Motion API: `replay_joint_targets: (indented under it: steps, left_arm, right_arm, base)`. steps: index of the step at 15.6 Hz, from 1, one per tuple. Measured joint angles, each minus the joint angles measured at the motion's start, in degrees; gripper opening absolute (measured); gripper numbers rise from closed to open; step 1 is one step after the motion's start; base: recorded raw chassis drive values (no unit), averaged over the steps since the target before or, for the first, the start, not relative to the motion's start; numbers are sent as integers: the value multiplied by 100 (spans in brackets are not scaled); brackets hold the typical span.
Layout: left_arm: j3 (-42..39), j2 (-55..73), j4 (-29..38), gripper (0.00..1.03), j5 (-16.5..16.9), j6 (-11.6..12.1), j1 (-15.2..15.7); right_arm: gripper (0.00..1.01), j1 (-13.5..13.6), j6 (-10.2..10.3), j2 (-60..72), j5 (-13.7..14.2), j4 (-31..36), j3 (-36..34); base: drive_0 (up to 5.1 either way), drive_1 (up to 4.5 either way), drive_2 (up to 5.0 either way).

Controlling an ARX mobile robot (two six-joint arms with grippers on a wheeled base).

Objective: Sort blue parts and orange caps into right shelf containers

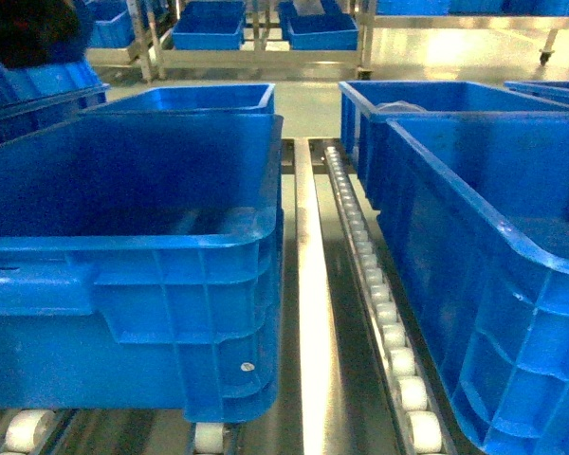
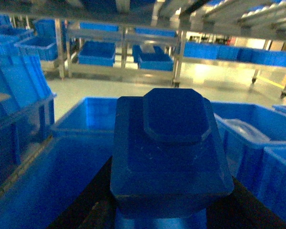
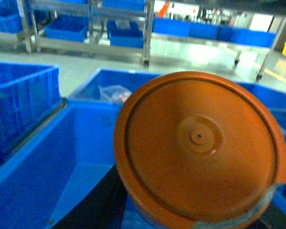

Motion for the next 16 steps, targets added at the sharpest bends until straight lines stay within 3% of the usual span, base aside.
replay_joint_targets:
  steps: [4,5,7,8,9,12,13,16]
  left_arm:
    - [85,337,282,94,-48,-203,-87]
    - [-24,258,221,99,59,-280,-63]
    - [-302,-24,-17,98,-306,-308,-50]
    - [-299,-223,-538,91,-487,-170,-46]
    - [-586,-483,-632,79,-474,52,31]
    - [-1482,-1281,-511,45,-267,232,302]
    - [-1790,-1556,-522,30,-190,232,376]
    - [-2264,-2124,-627,3,-28,234,516]
  right_arm:
    - [95,-39,20,656,-31,166,59]
    - [99,-66,7,616,-26,90,50]
    - [98,-66,-7,437,-55,-46,-63]
    - [93,-68,94,424,-273,-42,-87]
    - [81,-61,286,240,-439,-35,-299]
    - [46,70,501,-562,-326,-83,-997]
    - [31,326,518,-846,-122,-179,-1239]
    - [4,378,518,-1154,-103,140,-1679]
  base:
    - [0,0,0]
    - [0,0,0]
    - [0,0,0]
    - [0,0,0]
    - [0,0,0]
    - [0,0,0]
    - [0,0,0]
    - [0,0,0]
